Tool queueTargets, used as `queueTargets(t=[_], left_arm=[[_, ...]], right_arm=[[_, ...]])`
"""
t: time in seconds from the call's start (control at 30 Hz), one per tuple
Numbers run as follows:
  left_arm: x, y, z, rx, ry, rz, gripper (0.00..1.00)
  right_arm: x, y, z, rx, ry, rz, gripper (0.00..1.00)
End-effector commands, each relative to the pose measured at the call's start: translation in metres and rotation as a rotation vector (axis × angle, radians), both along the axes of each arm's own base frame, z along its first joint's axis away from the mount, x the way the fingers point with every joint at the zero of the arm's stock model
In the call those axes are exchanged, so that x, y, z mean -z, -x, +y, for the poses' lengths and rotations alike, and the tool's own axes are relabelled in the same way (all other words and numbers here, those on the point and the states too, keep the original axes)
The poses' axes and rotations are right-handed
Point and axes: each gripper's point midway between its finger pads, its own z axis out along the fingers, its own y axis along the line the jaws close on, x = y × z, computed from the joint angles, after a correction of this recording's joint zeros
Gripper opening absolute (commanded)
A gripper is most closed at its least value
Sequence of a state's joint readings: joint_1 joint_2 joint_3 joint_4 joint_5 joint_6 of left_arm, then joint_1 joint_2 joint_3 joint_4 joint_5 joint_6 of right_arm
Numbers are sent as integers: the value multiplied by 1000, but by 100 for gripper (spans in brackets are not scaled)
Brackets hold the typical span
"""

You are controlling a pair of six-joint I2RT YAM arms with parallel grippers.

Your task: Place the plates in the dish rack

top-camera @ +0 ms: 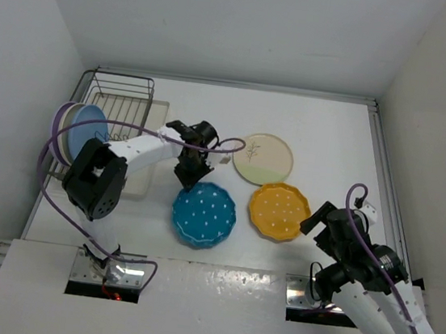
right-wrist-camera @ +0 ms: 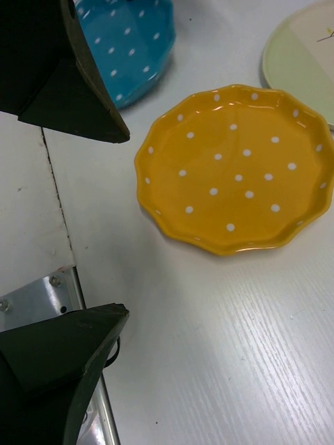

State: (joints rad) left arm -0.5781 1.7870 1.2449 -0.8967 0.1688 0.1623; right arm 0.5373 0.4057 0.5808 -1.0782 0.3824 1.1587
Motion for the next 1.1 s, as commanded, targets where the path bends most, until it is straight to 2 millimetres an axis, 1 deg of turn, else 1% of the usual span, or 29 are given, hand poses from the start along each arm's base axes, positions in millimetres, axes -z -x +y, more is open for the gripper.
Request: queueTargets(t=[0.0, 0.03, 0.07, 0.1, 0.17, 0.23, 0.27, 0.3, 0.33, 0.37, 0.4, 0.43, 0.47, 0.5, 0.53, 0.57, 0.63, 0.67, 0.7, 0.73, 0.77, 0.8, 0.87, 0.9, 0.93, 0.97, 1.0, 1.03, 1.07], left_arm=[[-101, -63, 15, -115, -11, -383, 0], [-132, -76, 14, -126, 7, -470, 0], [-150, -82, 23, -153, -21, -534, 0], [-166, -86, 27, -159, -24, -586, 0], [-200, -89, 39, -201, -38, -678, 0], [-215, -89, 46, -220, -43, -719, 0], [-230, -89, 53, -245, -50, -765, 0], [-235, -88, 58, -259, -63, -786, 0], [-248, -92, 63, -275, -71, -833, 0], [-269, -94, 76, -317, -102, -907, 0], [-281, -96, 86, -348, -122, -950, 0], [-297, -100, 96, -368, -144, -1010, 0], [-322, -98, 114, -426, -193, -1089, 0], [-334, -99, 128, -461, -241, -1126, 0], [-346, -98, 142, -471, -306, -1154, 0], [-367, -92, 159, -524, -376, -1205, 0], [-389, -82, 187, -594, -482, -1249, 0], [-398, -74, 199, -587, -553, -1255, 0], [-410, -65, 213, -635, -610, -1278, 0], [-413, -60, 221, -648, -652, -1282, 0], [-424, -51, 234, -672, -690, -1303, 0], [-421, -46, 242, -688, -744, -1293, 0], [-420, -40, 254, -719, -778, -1301, 0], [-411, -35, 260, -708, -821, -1279, 0], [-406, -34, 264, -717, -835, -1271, 0], [-402, -34, 264, -717, -835, -1271, 0], [-388, -37, 266, -702, -860, -1243, 0], [-385, -36, 266, -693, -867, -1240, 0], [-383, -37, 273, -725, -878, -1240, 0]], right_arm=[[17, 18, -10, -12, 70, 113, 99], [15, 17, -9, -18, 74, 111, 99], [13, 14, -7, -30, 72, 103, 99], [14, 12, -7, -38, 87, 111, 99], [11, 7, -5, -51, 88, 94, 99], [9, 0, -1, -62, 88, 79, 99], [8, -2, 2, -74, 84, 73, 99], [8, -6, 3, -83, 91, 66, 99], [8, -7, 4, -85, 94, 71, 99], [7, -10, 8, -94, 83, 61, 99], [4, -11, 8, -105, 87, 54, 99], [4, -13, 9, -109, 96, 62, 99], [2, -14, 11, -123, 96, 58, 99], [-2, -17, 13, -125, 90, 49, 99], [-1, -18, 13, -129, 98, 62, 99], [-4, -19, 14, -134, 97, 57, 99], [-3, -21, 16, -132, 91, 59, 99], [-1, -21, 17, -132, 89, 60, 99], [3, -20, 18, -136, 80, 60, 99], [3, -22, 20, -127, 67, 48, 99], [7, -20, 20, -133, 62, 47, 99], [10, -21, 20, -128, 60, 48, 99], [10, -22, 21, -130, 51, 32, 99], [9, -22, 20, -134, 57, 28, 99], [8, -21, 19, -133, 59, 24, 99], [7, -21, 18, -135, 66, 21, 99], [6, -22, 17, -134, 72, 17, 99], [6, -21, 15, -132, 78, 17, 99], [6, -20, 15, -133, 80, 15, 99]])
